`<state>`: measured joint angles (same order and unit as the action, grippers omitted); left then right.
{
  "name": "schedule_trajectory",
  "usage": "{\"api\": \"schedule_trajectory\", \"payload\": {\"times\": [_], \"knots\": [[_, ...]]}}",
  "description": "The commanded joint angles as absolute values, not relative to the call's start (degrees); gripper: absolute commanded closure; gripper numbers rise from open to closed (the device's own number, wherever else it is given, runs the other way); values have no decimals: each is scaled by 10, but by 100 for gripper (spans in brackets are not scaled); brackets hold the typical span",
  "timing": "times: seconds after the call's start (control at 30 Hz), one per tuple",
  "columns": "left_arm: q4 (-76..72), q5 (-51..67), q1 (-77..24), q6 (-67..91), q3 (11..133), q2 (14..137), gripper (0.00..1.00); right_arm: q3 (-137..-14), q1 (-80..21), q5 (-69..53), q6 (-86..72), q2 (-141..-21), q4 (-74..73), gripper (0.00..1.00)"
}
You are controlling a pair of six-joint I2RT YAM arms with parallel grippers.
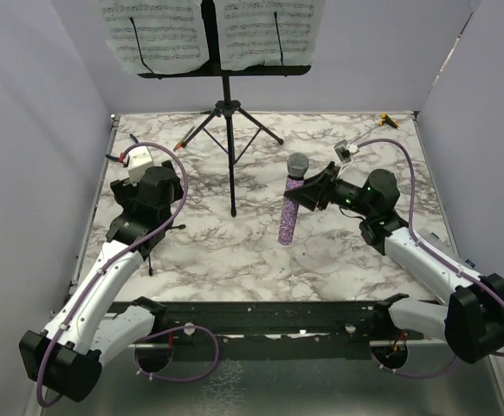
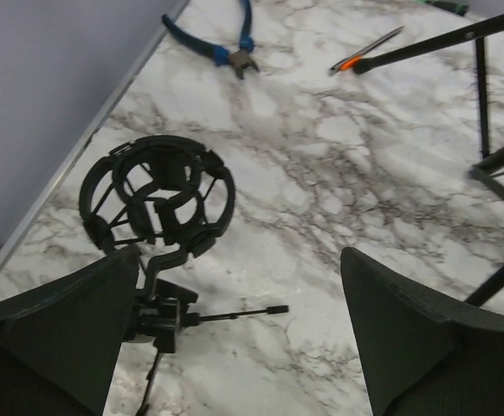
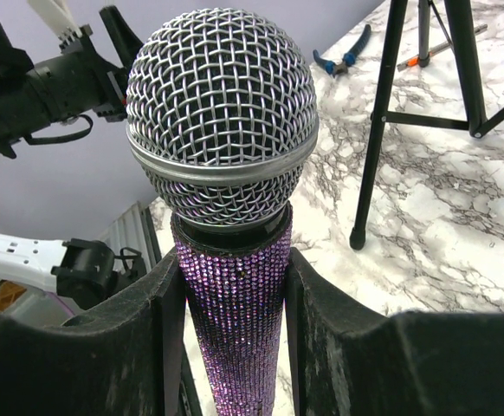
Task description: Set up the instrument practice props
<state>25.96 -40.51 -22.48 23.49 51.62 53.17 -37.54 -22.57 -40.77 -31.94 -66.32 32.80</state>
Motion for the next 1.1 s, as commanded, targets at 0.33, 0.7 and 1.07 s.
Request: {"api": "schedule_trajectory", "payload": {"times": [0.33,0.7,1.07], "knots": [[379,-449,-150,295,489,523,4,-404,-229,-397,-310,-658,322,100],[323,-337,-111,260,464,529,32,-409,-230,-396,-304,-652,309,100],[302,-335,-105,221,453,542,68,-412,-229,-389,-294,-644,296,100]]}}
